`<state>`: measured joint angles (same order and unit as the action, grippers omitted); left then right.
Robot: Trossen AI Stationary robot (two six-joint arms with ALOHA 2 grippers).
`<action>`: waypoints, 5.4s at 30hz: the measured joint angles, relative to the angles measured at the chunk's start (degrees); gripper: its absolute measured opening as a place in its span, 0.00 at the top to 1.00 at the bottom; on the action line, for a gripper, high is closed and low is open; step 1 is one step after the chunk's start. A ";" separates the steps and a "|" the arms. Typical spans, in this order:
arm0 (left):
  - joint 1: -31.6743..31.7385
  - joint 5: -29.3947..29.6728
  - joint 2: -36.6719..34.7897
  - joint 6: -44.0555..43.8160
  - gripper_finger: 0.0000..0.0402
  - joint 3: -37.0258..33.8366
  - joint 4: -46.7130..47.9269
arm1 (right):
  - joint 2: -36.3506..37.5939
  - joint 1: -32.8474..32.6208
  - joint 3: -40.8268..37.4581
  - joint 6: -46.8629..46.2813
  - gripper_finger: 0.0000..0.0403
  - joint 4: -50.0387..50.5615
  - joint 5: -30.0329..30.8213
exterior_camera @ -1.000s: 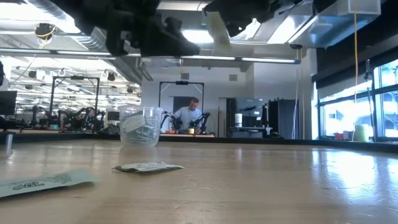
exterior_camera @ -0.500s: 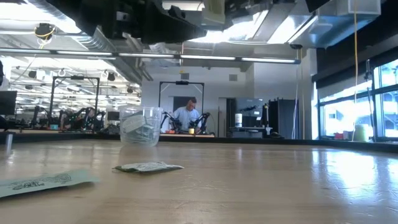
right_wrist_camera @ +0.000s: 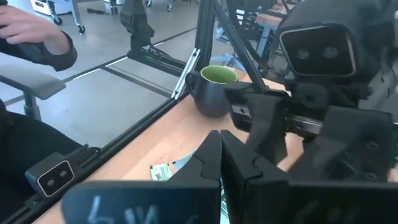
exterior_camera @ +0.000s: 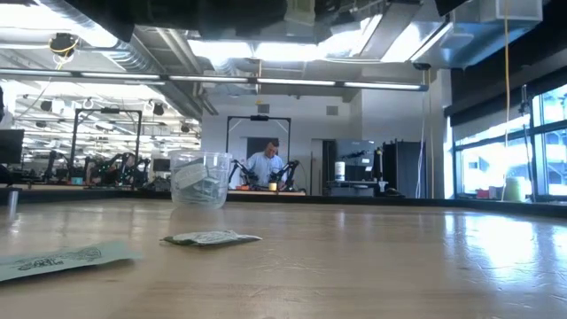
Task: Pick and place Stevia / Truvia into bins
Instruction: Put the light green stevia packet into the transparent container, then put the green stevia packet into the transparent container
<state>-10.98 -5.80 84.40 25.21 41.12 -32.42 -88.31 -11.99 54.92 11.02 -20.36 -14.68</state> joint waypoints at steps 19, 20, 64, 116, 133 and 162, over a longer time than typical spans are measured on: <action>-0.92 -0.64 0.00 -0.92 0.83 0.00 -2.56 | 0.00 0.00 0.00 1.57 1.00 -0.17 3.08; -0.92 -0.89 0.00 -1.08 0.85 0.00 -2.56 | 0.00 0.00 0.00 1.58 1.00 -0.17 3.08; 5.77 52.66 -4.11 -9.60 1.00 0.02 46.19 | 0.96 -0.70 0.07 -3.34 0.61 15.84 10.69; -9.99 13.11 17.74 -18.74 0.78 8.44 28.51 | 0.90 -0.59 0.04 -4.96 0.61 26.56 10.62; -9.92 10.78 17.80 -22.99 0.81 8.44 27.21 | 0.90 -0.57 0.03 -4.97 0.61 26.71 10.62; -9.42 7.13 22.60 -29.12 0.92 8.70 28.92 | 0.90 -0.57 0.02 -6.15 0.61 28.14 10.64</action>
<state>-20.40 1.32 107.00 -3.91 49.82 -3.51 -87.42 -12.56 54.94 4.88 7.78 -4.03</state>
